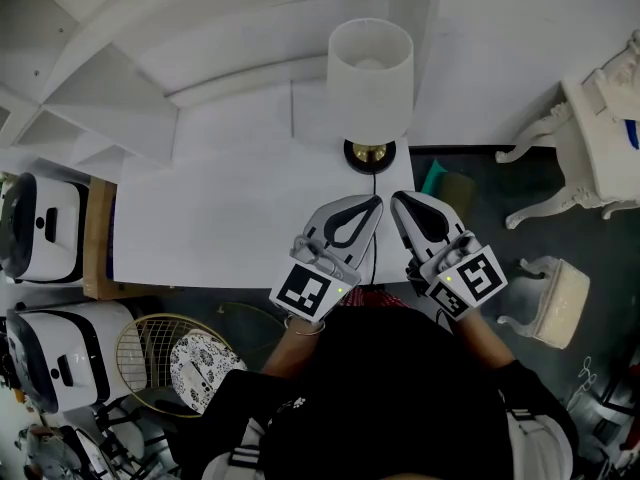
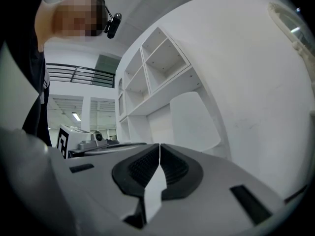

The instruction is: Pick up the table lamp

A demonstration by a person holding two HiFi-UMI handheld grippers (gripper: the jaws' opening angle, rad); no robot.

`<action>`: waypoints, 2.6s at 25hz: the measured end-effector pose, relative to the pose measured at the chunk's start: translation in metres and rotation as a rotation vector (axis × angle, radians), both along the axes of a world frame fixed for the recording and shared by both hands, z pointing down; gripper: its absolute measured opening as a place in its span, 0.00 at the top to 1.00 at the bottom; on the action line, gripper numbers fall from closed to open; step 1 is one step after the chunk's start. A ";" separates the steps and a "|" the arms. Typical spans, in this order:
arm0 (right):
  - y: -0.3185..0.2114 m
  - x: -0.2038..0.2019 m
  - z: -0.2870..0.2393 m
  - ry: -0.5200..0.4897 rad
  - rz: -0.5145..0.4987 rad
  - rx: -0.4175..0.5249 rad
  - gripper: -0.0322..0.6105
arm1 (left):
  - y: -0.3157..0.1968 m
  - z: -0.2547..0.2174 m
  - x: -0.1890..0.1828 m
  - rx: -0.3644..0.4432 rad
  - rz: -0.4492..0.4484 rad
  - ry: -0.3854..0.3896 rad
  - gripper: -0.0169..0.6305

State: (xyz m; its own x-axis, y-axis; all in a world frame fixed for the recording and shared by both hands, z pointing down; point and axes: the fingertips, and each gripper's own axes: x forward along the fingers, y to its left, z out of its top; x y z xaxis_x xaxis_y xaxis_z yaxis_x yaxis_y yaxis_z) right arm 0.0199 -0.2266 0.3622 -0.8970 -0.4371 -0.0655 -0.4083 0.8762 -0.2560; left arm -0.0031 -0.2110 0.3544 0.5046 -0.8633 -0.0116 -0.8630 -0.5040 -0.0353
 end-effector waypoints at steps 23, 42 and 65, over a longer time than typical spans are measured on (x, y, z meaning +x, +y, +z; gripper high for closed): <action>-0.016 0.006 0.000 0.003 0.076 0.004 0.92 | -0.015 0.005 -0.003 -0.025 0.059 0.021 0.95; -0.038 -0.020 0.024 0.071 0.094 0.009 0.92 | -0.033 0.023 -0.017 -0.063 0.133 0.041 0.95; -0.082 -0.040 0.073 0.146 0.170 -0.034 0.84 | -0.055 0.061 -0.041 -0.162 0.153 0.028 0.95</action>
State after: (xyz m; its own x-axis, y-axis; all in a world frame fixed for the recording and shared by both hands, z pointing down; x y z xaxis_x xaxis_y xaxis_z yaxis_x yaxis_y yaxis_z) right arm -0.0205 -0.3091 0.4353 -0.8091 -0.5825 0.0772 -0.5843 0.7836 -0.2112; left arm -0.0437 -0.2658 0.4154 0.6311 -0.7686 0.1050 -0.7757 -0.6261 0.0794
